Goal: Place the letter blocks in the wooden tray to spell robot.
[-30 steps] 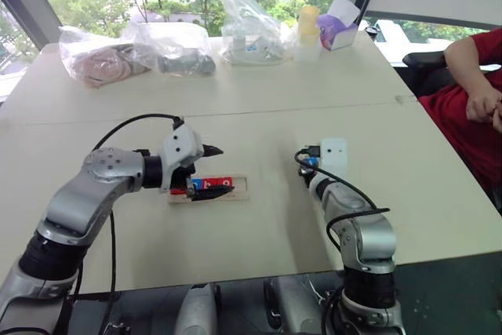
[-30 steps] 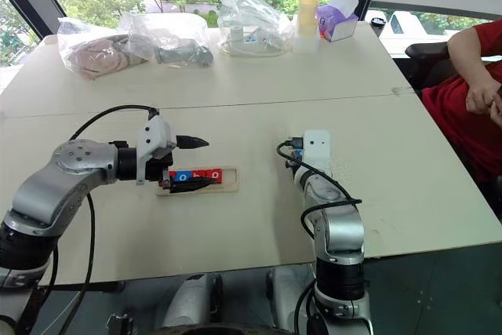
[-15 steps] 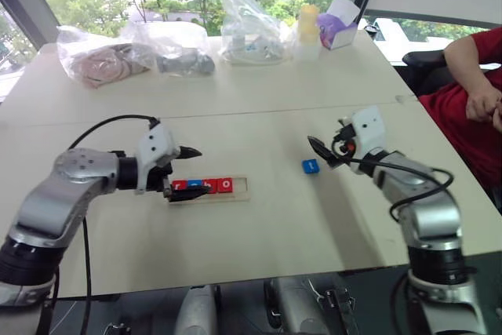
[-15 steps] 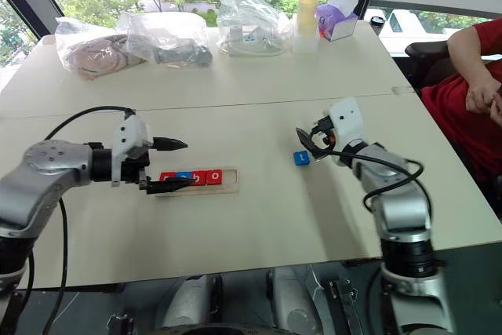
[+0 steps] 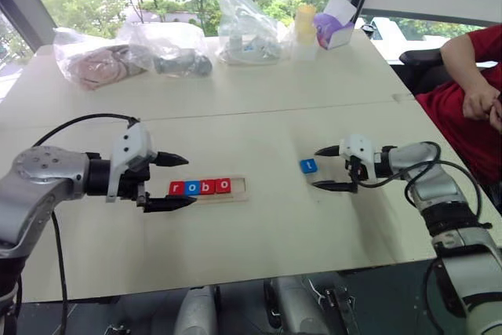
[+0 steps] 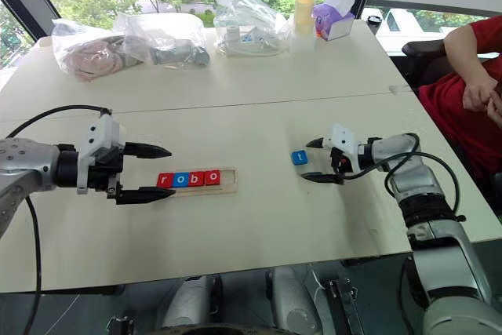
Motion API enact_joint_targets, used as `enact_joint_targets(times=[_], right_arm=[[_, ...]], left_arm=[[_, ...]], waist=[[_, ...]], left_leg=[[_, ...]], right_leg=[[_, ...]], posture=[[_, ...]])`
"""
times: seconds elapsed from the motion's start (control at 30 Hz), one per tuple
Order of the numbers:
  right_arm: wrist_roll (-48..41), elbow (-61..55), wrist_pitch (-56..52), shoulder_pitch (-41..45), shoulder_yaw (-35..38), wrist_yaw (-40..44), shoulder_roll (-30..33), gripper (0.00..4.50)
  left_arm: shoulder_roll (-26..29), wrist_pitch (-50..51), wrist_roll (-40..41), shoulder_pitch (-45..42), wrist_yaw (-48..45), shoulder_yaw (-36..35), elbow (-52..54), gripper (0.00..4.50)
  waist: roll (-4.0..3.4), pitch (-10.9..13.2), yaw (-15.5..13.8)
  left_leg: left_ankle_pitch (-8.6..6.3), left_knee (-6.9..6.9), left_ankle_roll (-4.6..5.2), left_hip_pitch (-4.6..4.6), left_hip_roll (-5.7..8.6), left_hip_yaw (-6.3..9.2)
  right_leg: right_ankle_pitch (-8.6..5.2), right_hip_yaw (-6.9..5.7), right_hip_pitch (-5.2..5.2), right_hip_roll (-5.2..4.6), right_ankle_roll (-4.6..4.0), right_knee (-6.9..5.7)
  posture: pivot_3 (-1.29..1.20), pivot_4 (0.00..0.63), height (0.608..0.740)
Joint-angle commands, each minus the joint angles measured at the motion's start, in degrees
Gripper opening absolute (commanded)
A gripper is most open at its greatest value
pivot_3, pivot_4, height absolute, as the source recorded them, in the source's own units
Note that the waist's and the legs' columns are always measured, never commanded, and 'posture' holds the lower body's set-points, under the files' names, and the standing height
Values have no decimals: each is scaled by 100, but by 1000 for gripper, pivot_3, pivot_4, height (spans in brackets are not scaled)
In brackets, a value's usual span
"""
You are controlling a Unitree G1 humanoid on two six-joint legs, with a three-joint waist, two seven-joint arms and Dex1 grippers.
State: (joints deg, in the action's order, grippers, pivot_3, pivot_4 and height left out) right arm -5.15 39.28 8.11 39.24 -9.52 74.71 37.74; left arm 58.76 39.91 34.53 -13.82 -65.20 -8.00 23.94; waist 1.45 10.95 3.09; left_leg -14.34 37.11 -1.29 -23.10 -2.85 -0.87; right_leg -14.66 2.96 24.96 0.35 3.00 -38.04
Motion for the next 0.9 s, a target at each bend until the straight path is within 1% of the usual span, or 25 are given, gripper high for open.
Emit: enact_joint_targets(times=[0.03, 0.07, 0.1, 0.17, 0.23, 0.3, 0.33, 0.4, 0.47, 0.5, 0.57, 0.6, 0.67, 0.73, 0.9], right_arm=[[236, 728, 609, 398, -47, 23, -136, 4452], [296, 936, 734, 486, -74, 4, -195, 4452], [327, 1109, 848, 549, -98, 41, -253, 4218], [352, 1339, 992, 634, -107, 139, -342, 3550], [357, 1419, 1079, 652, -92, 235, -385, 2595], [352, 1452, 1074, 654, -62, 276, -391, 1477], [342, 1433, 1023, 644, -48, 303, -378, 1130], [250, 1282, 658, 647, 22, 274, -400, 1146], [131, 955, 32, 706, 95, 131, -485, 1146], [-75, 158, -634, 680, 81, 38, -639, 1146], [-230, -1061, -1360, 542, -24, -89, -849, 1146], [-246, -1453, -1616, 465, -63, -134, -888, 1146], [-138, -1964, -1936, 332, -194, -273, -940, 1146], [10, -2339, -2240, 272, -456, -460, -1135, 1146], [230, -2723, -2487, 260, -927, -683, -1412, 1146]], left_arm=[[128, 77, 89, 139, 90, -323, 172, 4500], [143, 66, 65, 207, 94, -349, 172, 4500], [165, 53, 36, 273, 96, -360, 195, 4500], [192, 32, 12, 338, 91, -380, 207, 4500], [212, 35, 18, 378, 100, -418, 201, 4500], [240, 12, -8, 433, 100, -451, 162, 4500], [252, -1, -20, 460, 97, -464, 138, 4500], [266, -13, -26, 499, 96, -490, 97, 4500], [285, -44, -37, 545, 70, -527, 37, 4500], [351, -66, -20, 658, -77, -650, -132, 4500], [460, -230, -149, 842, -245, -760, -457, 4500], [496, -308, -210, 888, -275, -761, -556, 4500], [569, -445, -325, 945, -319, -709, -699, 4500], [591, -470, -311, 933, -351, -726, -749, 4500], [525, -420, -273, 899, -255, -719, -657, 4500]], waist=[[0, 0, 1], [0, 0, 7], [0, 0, 20], [1, 0, 26], [1, 0, 34], [1, 0, 43], [1, 0, 52], [1, 0, 63], [1, 0, 66], [1, 0, 71], [-2, 1, 127], [-2, 1, 138], [-5, 3, 92], [-4, 2, 36], [-3, 2, -31]], left_leg=[[0, 0, 0, 0, 0, 0], [0, 0, 0, 2, 0, -1], [0, 0, 0, 5, 0, -2], [0, 0, 0, 19, 0, -2], [0, -3, 0, 47, 0, -6], [0, -6, 0, 66, 0, -11], [0, -5, -1, 67, 0, -12], [0, -4, -1, 69, -1, -18], [0, -4, -1, 70, -1, -19], [0, -4, -1, 69, -1, -19], [0, -5, -1, 70, -5, -26], [0, -10, -1, 70, -8, -31], [0, -16, 0, 72, -12, -25], [0, -21, -1, 68, -13, -22], [-1, -14, -2, 56, -6, -38]], right_leg=[[0, 1, 0, 0, 0, 0], [0, 1, 0, 0, 0, -1], [0, 2, -3, 0, -1, -1], [-1, 3, -16, -1, -3, -2], [-3, 6, -40, -1, -6, -1], [-8, 11, -55, -2, -15, -1], [-11, 12, -55, -2, -20, -2], [-10, 19, -55, -2, -20, -5], [-10, 20, -55, -3, -20, -5], [-10, 20, -55, -3, -20, -5], [-9, 26, -46, -3, -19, -10], [0, 30, -37, -2, -5, -18], [-1, 27, -31, 7, -6, -29], [-5, 22, -27, 8, -10, -28], [-16, 27, -27, -8, -24, -10]], posture=[[0, 150, 740], [0, 150, 740], [0, 150, 740], [0, 150, 740], [0, 150, 740], [0, 150, 740], [0, 150, 740], [0, 150, 740], [0, 150, 740], [0, 150, 740], [0, 150, 740], [0, 150, 740], [0, 150, 740], [0, 150, 740], [0, 150, 740]])
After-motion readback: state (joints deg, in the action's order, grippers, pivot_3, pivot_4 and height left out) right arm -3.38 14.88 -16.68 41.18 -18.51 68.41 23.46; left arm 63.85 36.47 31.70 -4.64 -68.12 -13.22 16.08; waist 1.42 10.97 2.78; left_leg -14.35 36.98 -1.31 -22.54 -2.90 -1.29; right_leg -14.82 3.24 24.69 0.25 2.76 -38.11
